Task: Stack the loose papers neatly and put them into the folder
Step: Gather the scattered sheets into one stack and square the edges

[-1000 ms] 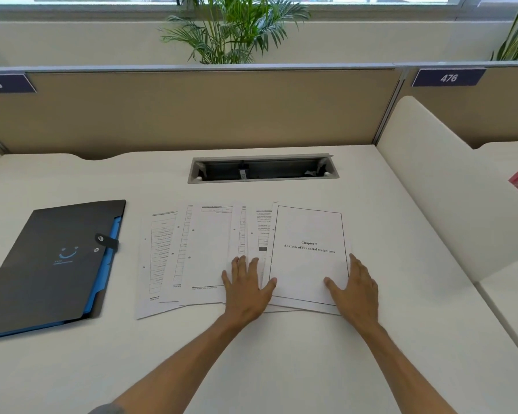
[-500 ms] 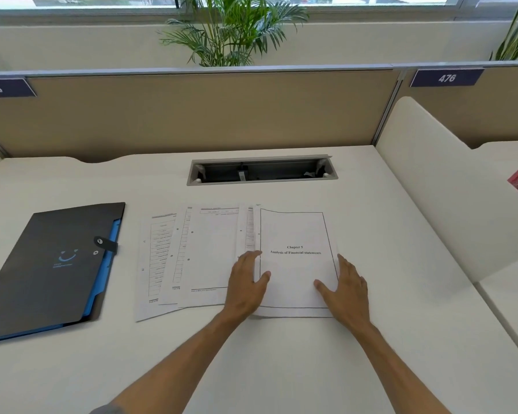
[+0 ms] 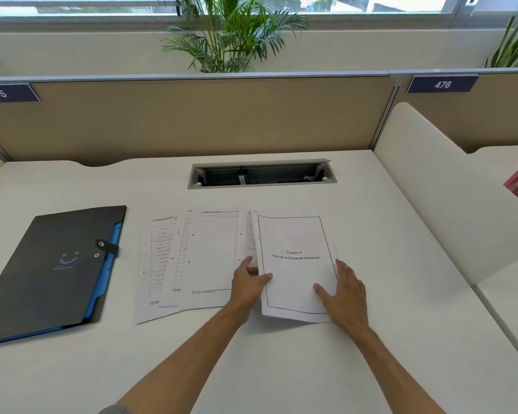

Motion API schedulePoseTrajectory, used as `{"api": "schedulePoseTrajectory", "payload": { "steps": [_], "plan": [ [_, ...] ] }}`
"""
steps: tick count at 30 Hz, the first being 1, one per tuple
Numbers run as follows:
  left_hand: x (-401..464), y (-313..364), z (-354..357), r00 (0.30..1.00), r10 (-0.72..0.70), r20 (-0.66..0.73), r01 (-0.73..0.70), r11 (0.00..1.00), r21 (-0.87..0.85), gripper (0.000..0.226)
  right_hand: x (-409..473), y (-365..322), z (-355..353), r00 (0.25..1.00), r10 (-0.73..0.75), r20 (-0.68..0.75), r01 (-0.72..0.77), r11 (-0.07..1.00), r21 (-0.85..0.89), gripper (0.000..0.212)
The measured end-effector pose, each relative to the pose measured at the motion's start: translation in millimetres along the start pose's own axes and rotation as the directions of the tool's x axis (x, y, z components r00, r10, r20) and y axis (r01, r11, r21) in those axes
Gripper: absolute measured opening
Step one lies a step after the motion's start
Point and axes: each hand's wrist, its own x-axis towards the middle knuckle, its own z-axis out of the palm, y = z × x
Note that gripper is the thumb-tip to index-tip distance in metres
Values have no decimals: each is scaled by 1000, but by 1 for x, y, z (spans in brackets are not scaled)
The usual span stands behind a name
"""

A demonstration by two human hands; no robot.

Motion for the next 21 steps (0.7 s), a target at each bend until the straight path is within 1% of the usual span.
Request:
{"api": "schedulePoseTrajectory", "payload": {
  "steps": [2,3,5,8,10,12,14,15,16,17,18,19,20,21],
  "plan": [
    [-5,2,4,993,-12,115,11,1000,4,40,0,0,-1,1000,3,11,-3,1000,-5,81],
    [-7,4,5,988,-9,156,7,1000,17,35,0,-1,-2,1000,5,15,-4,1000,-3,82],
    [-11,6,6,984,30,174,-40,998,55,36,2,-2,-6,1000,1,12,-1,1000,17,84],
    [-14,11,-1,981,110,161,-120,991,53,42,4,-7,-21,998,5,-64,1,996,93,84],
    [-16,13,-8,978,143,154,-151,987,46,40,8,-11,-33,996,32,-78,-17,983,185,85],
    [-16,13,-18,972,175,155,-182,983,31,37,13,-16,-45,995,85,-47,-65,943,328,89],
    [-21,17,-27,967,199,159,-200,980,-13,33,14,-29,-60,989,142,27,-137,856,499,89],
    [-24,18,-31,965,208,159,-205,978,-36,31,14,-36,-68,984,159,78,-174,786,594,81],
    [-27,20,-34,963,220,159,-214,975,-53,31,14,-43,-76,977,151,150,-213,697,685,66],
    [-30,23,-38,958,233,166,-225,972,-64,30,12,-51,-82,969,106,225,-243,602,761,50],
    [-33,25,-41,955,243,167,-234,969,-73,31,11,-56,-86,960,49,275,-257,534,806,43],
    [-37,27,-44,952,257,168,-246,966,-80,31,9,-61,-88,953,7,302,-266,493,828,42],
    [-41,29,-47,951,264,161,-250,963,-99,32,7,-64,-88,951,-16,310,-266,474,839,39],
    [-43,30,-51,954,261,147,-246,963,-113,34,3,-70,-90,952,-38,305,-256,452,855,33]
  ]
}}
